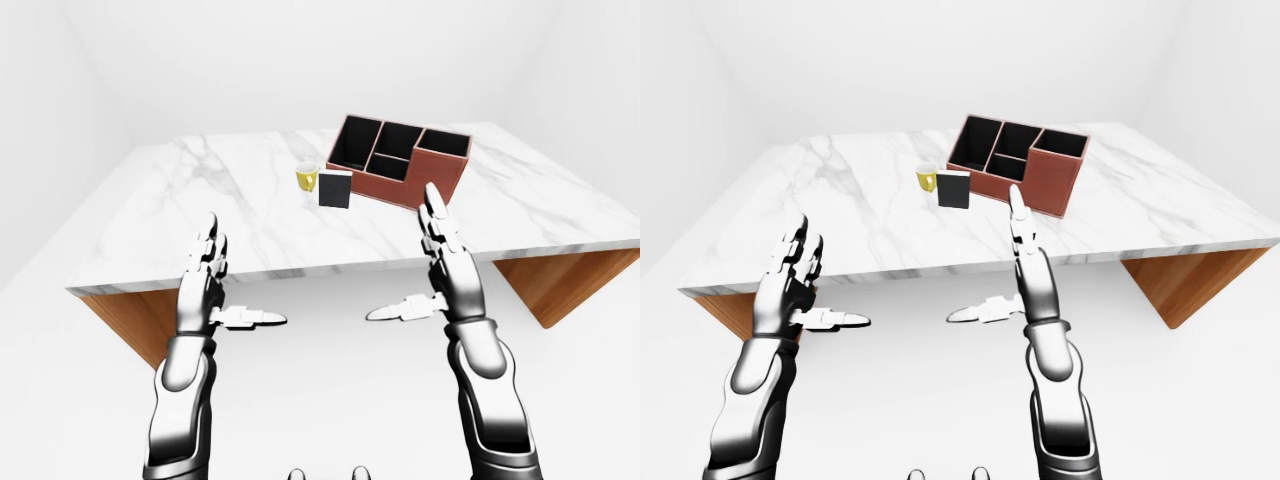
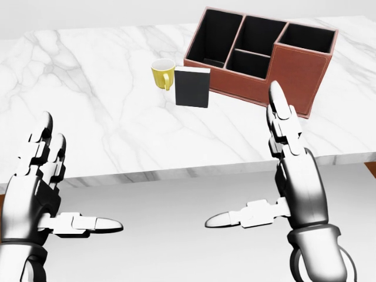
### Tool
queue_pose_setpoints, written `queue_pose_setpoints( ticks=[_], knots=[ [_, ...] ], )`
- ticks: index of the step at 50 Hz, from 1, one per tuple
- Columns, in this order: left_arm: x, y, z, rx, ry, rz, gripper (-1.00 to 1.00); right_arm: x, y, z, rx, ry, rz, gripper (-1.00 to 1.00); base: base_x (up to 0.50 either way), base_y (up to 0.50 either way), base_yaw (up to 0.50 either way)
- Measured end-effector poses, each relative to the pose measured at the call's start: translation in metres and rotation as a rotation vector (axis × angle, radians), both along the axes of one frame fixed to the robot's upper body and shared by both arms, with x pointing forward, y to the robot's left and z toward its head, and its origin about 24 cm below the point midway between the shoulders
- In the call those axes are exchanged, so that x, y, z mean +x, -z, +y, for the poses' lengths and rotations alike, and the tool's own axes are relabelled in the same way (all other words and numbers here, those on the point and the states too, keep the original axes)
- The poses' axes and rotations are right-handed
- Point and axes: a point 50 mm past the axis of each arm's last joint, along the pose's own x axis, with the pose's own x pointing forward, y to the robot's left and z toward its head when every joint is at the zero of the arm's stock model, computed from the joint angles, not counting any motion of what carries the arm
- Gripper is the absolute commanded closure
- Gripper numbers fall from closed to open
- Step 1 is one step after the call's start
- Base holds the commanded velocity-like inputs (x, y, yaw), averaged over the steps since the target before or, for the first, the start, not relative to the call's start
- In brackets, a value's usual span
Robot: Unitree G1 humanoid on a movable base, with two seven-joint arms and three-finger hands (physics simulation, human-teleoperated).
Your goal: Pick up the book and place it in the caddy.
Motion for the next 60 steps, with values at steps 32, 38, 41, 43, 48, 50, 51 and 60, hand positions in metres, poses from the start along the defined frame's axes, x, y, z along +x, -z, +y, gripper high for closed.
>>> queue_pose_setpoints(
  ticks=[32,38,41,43,48,50,51,60],
  knots=[
    [0.001,0.001,0.001,-0.018,0.005,0.003,-1.0,0.002,0.008,0.005,-0.003,-0.019,0.037,-1.0,0.23,-0.02,0.0],
    [0.001,0.002,0.001,-0.018,0.004,0.01,-1.0,0.002,0.01,0.005,-0.005,-0.018,0.044,-1.0,0.26,-0.02,0.0],
    [0.002,0.003,0.001,-0.017,0.004,0.014,-1.0,0.002,0.01,0.004,-0.006,-0.017,0.047,-1.0,0.26,-0.02,0.0],
    [0.002,0.004,0.001,-0.017,0.003,0.017,-1.0,0.002,0.011,0.004,-0.007,-0.017,0.049,-1.0,0.26,-0.02,0.0],
    [0.002,0.005,0.002,-0.017,0.002,0.022,-1.0,0.003,0.012,0.004,-0.01,-0.016,0.052,-1.0,0.26,-0.01,0.0],
    [0.002,0.005,0.002,-0.017,0.001,0.024,-1.0,0.003,0.012,0.004,-0.011,-0.015,0.053,-1.0,0.26,-0.01,0.0],
    [0.002,0.006,0.002,-0.017,0.001,0.024,-1.0,0.003,0.012,0.004,-0.011,-0.015,0.054,-1.0,0.27,-0.01,0.0],
    [0.003,0.006,0.002,-0.016,-0.001,0.025,-1.0,0.003,0.012,0.004,-0.01,-0.011,0.056,-1.0,0.26,-0.01,0.0]
  ],
)
